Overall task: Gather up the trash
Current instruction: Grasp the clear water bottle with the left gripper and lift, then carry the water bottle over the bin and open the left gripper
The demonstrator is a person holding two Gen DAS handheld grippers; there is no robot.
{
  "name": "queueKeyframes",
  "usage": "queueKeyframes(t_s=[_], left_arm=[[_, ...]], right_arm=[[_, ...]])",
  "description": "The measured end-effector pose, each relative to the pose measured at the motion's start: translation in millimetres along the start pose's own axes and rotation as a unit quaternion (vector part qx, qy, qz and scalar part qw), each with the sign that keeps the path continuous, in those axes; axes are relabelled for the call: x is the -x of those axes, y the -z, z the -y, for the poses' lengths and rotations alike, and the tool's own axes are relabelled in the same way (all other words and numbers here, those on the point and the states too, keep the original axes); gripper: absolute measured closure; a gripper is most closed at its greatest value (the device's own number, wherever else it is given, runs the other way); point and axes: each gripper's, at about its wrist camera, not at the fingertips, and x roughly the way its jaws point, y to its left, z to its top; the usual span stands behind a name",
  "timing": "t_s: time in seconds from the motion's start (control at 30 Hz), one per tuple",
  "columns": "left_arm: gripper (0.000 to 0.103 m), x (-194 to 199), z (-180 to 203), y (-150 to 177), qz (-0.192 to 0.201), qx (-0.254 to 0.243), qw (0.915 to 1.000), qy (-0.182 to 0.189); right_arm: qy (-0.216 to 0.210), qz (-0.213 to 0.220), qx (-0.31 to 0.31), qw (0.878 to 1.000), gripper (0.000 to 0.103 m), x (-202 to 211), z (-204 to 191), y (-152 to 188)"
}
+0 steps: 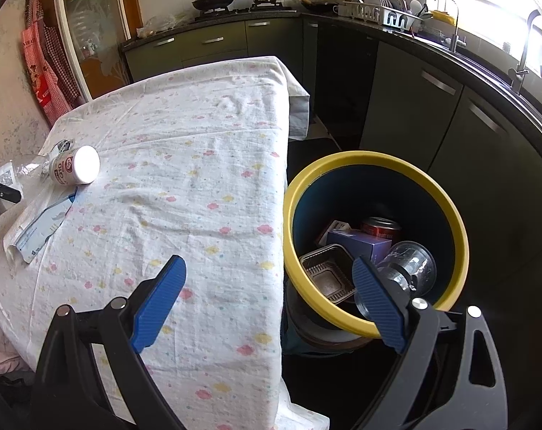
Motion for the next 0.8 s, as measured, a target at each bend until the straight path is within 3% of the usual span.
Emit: queueKeyframes(t_s=[0.4,0.67,0.8], left_arm=[[0.046,51,34,13,0.066,-0.032,0.9972,-0.013],[0.046,62,101,-11,0.084,-0.108,0.9907,0.003],[0.046,65,146,-38,0.089,-0.154,0.9840,0.011]], right_arm=[[-0.002,0.005,0.004,1.000,0.014,4,-5,0],[0.014,0.021,-0.027,0.999,0.014,23,25,9],[0.028,0.026,-0.053,0.998,0.014,30,51,20]])
